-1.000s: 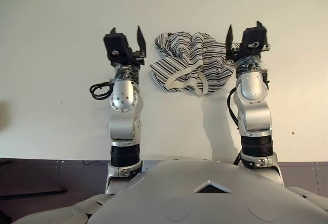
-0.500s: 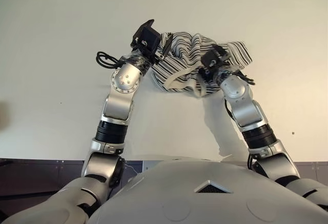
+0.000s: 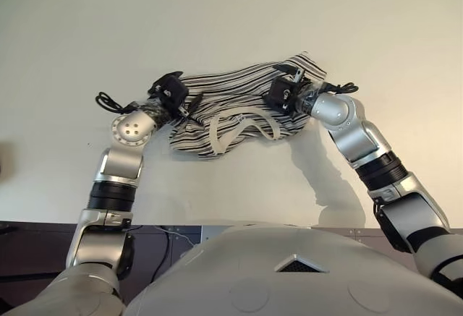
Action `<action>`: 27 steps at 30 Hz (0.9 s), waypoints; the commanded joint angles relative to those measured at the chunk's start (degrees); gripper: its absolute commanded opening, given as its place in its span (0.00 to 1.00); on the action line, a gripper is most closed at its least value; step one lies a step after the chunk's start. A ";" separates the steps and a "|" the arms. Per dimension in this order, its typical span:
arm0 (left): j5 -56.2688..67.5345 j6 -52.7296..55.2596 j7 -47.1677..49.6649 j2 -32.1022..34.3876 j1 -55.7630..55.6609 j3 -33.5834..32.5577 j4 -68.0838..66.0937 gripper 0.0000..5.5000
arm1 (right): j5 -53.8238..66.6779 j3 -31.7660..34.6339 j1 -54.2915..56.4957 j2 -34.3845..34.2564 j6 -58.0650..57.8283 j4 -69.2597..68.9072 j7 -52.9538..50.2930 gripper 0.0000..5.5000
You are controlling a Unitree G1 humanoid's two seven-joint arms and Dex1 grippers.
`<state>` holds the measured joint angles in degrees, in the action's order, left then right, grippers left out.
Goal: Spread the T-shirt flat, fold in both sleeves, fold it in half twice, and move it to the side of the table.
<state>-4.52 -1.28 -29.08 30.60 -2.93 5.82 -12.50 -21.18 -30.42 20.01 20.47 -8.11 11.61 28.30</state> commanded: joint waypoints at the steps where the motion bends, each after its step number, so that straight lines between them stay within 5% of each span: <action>1: 6.16 -2.63 -1.35 2.59 -1.30 -8.37 -10.45 0.62 | -4.82 -0.20 -2.13 5.88 -3.85 9.05 0.48 0.65; 4: 12.23 -5.20 -6.95 2.24 -2.00 -11.44 -11.91 0.62 | -4.65 -0.49 -3.37 6.49 -3.68 7.90 1.24 0.65; 7: 5.44 -8.93 -0.32 4.55 -5.73 -10.75 -20.95 0.62 | -2.19 1.31 -5.70 6.96 -3.40 2.77 2.30 0.65; 12: 12.41 -5.14 -1.31 0.13 -2.61 -11.07 1.76 0.62 | 13.85 21.92 -3.08 0.50 -4.86 -12.20 -5.15 0.65; 16: 14.66 2.17 -3.22 -1.96 2.13 -5.65 17.87 0.62 | 9.28 24.84 -2.36 8.47 -2.59 -5.14 -6.60 0.65; 19: 6.06 1.51 -5.56 4.37 9.98 -1.85 20.18 0.62 | 5.98 22.56 -9.23 19.79 12.61 -5.36 0.06 0.65; 24: 4.49 -2.37 -12.78 16.62 26.05 -12.50 27.05 0.62 | 2.99 22.01 -22.01 36.23 33.92 -3.19 7.58 0.65; 27: 5.74 -3.64 -18.77 21.04 32.30 -15.08 30.09 0.62 | 3.03 20.19 -26.63 37.95 38.13 -4.43 10.36 0.65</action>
<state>1.14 -3.87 -45.11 49.32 27.46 -8.84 15.88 -17.20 -8.06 -4.87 58.11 28.76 8.28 36.57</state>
